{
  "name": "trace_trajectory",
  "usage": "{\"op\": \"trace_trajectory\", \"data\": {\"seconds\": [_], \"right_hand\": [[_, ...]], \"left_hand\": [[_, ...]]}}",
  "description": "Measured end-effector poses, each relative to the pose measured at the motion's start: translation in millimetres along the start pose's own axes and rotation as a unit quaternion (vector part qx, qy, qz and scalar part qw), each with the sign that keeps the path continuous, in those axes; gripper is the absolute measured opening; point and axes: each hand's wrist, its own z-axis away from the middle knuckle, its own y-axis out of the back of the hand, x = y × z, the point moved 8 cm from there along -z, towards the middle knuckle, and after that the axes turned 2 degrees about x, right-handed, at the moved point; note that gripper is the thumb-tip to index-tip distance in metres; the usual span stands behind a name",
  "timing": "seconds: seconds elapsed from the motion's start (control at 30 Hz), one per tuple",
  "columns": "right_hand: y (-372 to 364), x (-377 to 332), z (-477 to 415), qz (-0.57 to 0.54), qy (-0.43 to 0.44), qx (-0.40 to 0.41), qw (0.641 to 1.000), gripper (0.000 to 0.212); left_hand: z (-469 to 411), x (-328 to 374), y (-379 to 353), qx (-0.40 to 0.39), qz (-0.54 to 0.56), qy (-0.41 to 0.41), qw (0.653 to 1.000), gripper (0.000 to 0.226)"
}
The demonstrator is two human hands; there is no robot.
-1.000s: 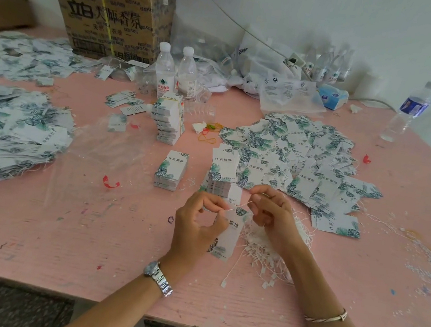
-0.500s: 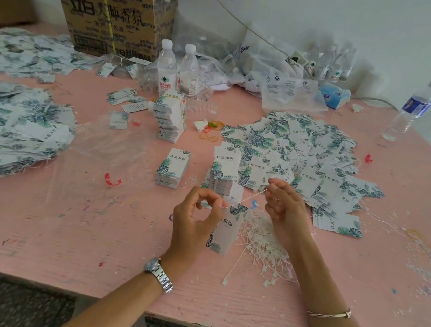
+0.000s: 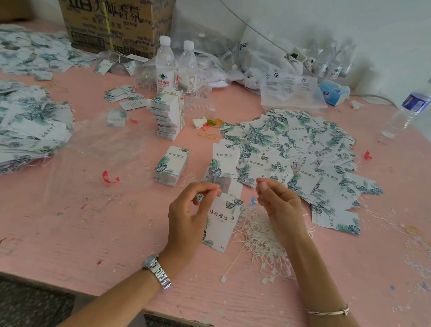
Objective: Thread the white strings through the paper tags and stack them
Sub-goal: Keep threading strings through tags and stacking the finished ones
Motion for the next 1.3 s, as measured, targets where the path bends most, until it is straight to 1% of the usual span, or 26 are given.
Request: {"op": "trace_trajectory", "data": {"seconds": [0.17, 0.3, 0.43, 0.57, 0.7, 0.93, 1.3], "right_hand": [[-15, -2, 5, 0.046, 0.025, -0.063, 0.997, 0.022], [-27, -3, 10, 0.092, 0.04, -0.097, 0.99, 0.025], [-34, -5, 13, 0.087, 0.045, -0.112, 0.989, 0.016], [-39, -7, 15, 0.108, 0.071, -0.127, 0.983, 0.019], [-42, -8, 16, 0.129, 0.089, -0.13, 0.979, 0.019], [-42, -8, 16, 0.135, 0.091, -0.122, 0.979, 0.011], [-42, -7, 16, 0.182, 0.11, -0.117, 0.97, 0.011]], "left_hand": [[0, -1, -7, -0.039, 0.011, 0.006, 0.999, 0.018], [1, -3, -10, -0.049, 0.018, 0.029, 0.998, 0.022], [1, -4, -11, -0.063, -0.001, 0.02, 0.998, 0.011], [2, -10, -15, -0.077, -0.005, 0.044, 0.996, 0.009], [3, -15, -15, -0.084, -0.026, 0.06, 0.994, 0.011], [3, -14, -16, -0.087, -0.041, 0.053, 0.994, 0.009], [4, -17, -17, -0.102, -0.053, 0.063, 0.991, 0.009]]}}
